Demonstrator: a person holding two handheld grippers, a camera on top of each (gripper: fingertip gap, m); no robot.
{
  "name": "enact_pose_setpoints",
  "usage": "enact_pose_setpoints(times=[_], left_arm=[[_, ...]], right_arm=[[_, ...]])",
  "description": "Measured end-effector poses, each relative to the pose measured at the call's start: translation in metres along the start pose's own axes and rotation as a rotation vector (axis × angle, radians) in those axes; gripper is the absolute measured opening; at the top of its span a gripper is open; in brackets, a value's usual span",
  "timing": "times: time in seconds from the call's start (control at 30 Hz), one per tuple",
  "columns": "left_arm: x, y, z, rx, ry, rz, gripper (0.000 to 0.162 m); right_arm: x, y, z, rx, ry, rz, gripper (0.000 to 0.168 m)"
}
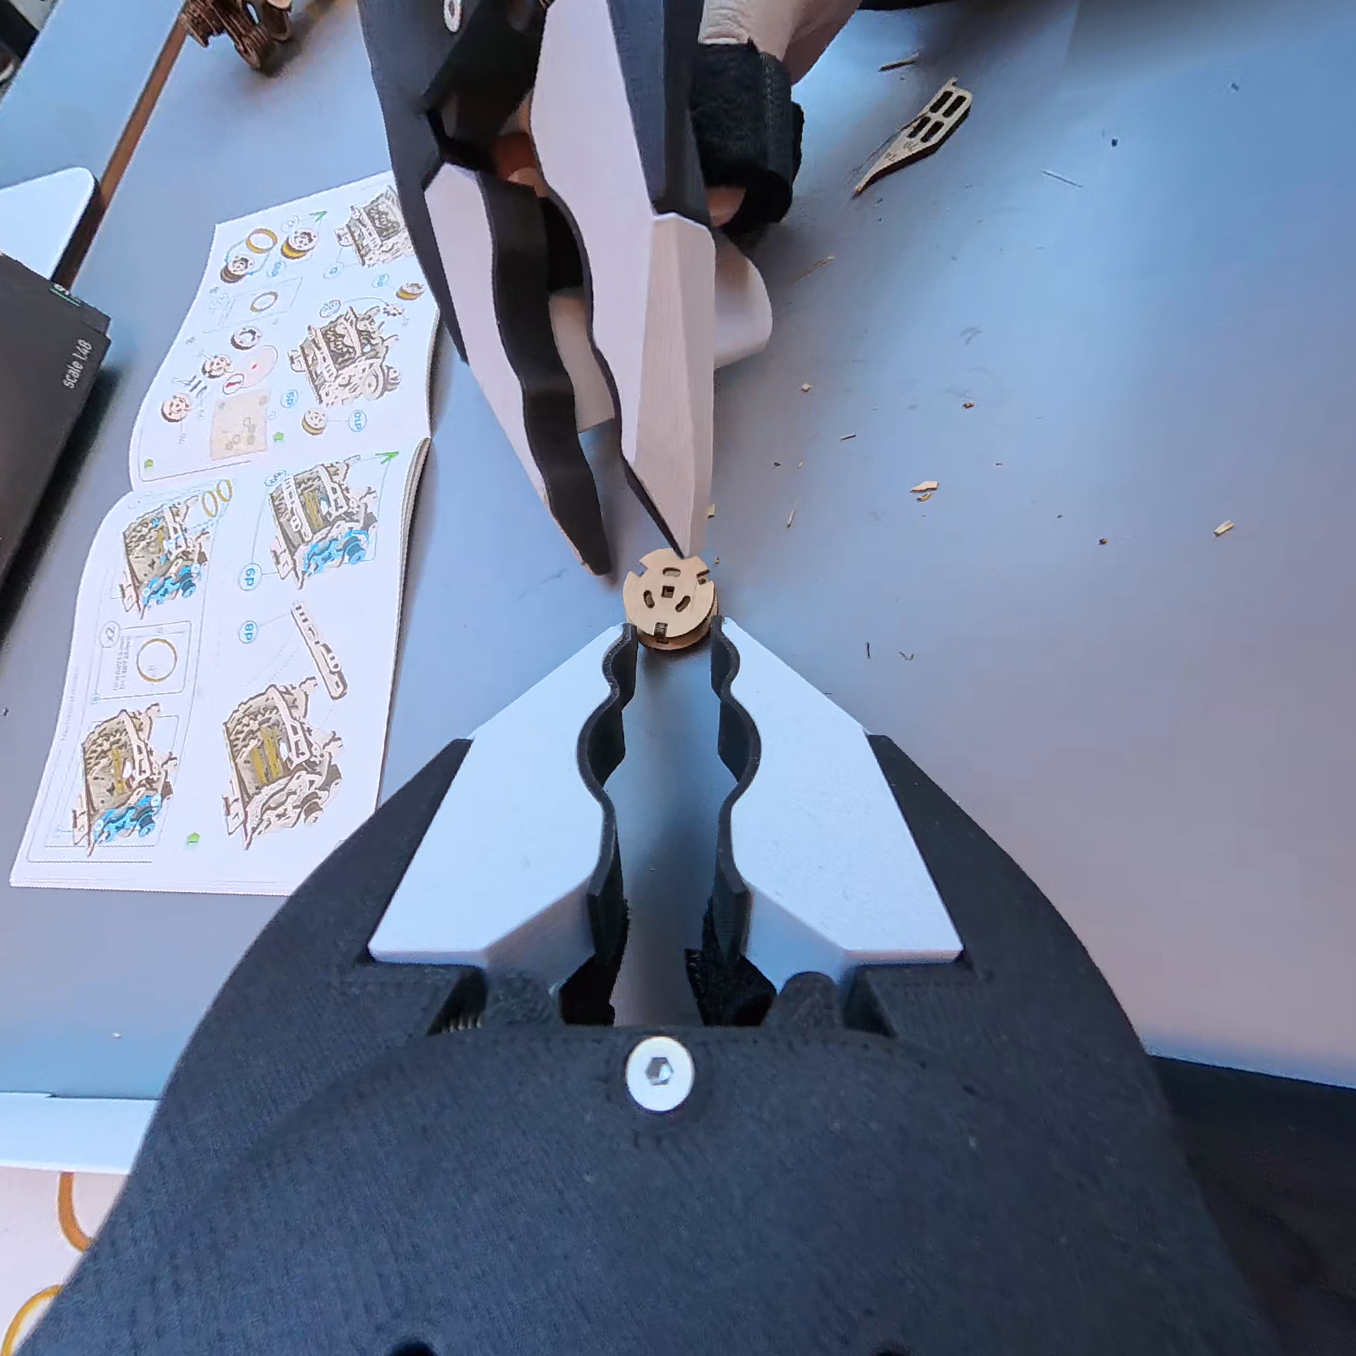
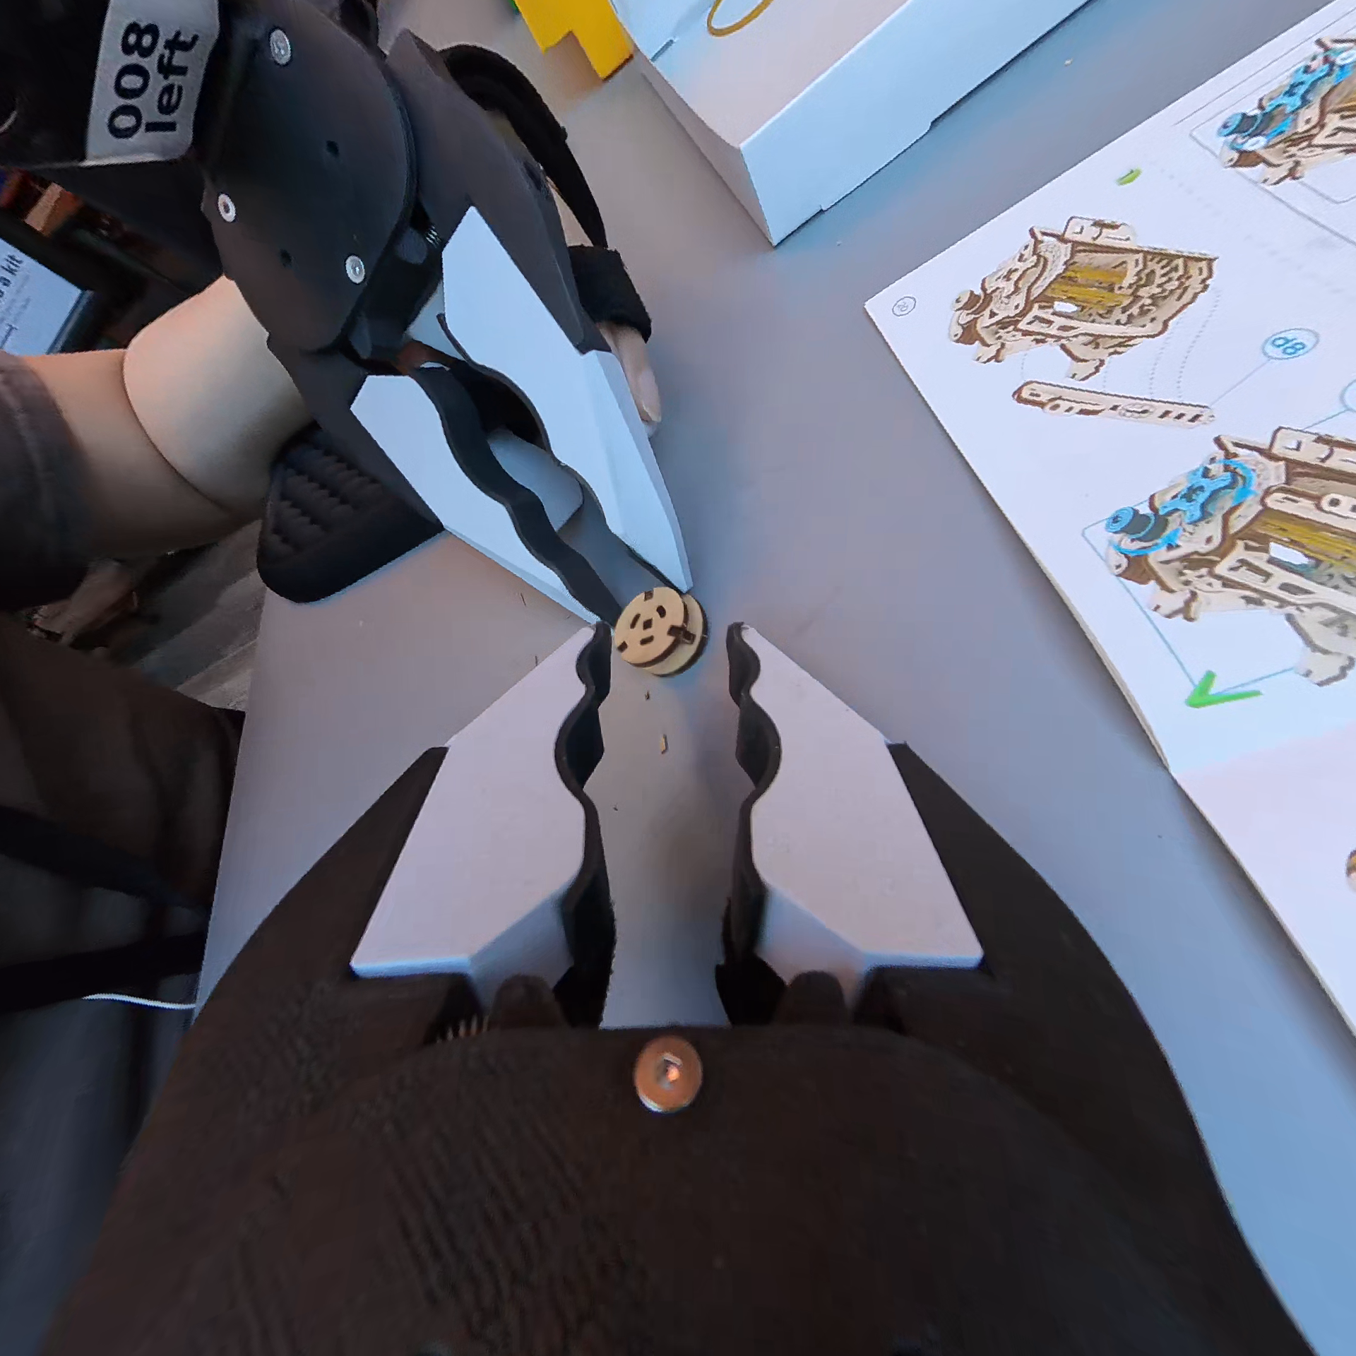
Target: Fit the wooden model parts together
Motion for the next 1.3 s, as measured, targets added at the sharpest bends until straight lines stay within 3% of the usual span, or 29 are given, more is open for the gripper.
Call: enact_pose_setpoints(times=[0.1,0.4,0.57,0.9,1.3], left_arm=[[0.001,0.0,0.0,-0.005,-0.014,0.003,0.018],[0.002,-0.001,0.0,-0.009,-0.019,-0.016,0.02],[0.008,-0.005,0.005,0.009,-0.052,-0.041,0.03],[0.007,-0.007,0.008,0.018,-0.127,0.036,0.026],[0.005,0.001,0.002,0.025,-0.169,0.06,0.025]], right_arm=[[-0.001,0.001,-0.001,0.014,-0.068,0.021,0.031],[0.013,-0.004,0.001,0.038,-0.528,0.154,0.026],[0.014,-0.004,-0.003,0.008,-0.527,0.158,0.025],[0.012,-0.003,-0.009,-0.019,-0.501,0.127,0.008],[0.012,0.011,-0.004,0.104,-0.603,0.15,0.0]])
Point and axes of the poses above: each gripper's, where its closed fingertips meet, y out along the fingers, z out of its underside, x = y × z across the jaws, the point moved 4 cm from there along -y, back along the fingers, and after that the axes turned 7 degrees about -y, right-handed, at the moved point
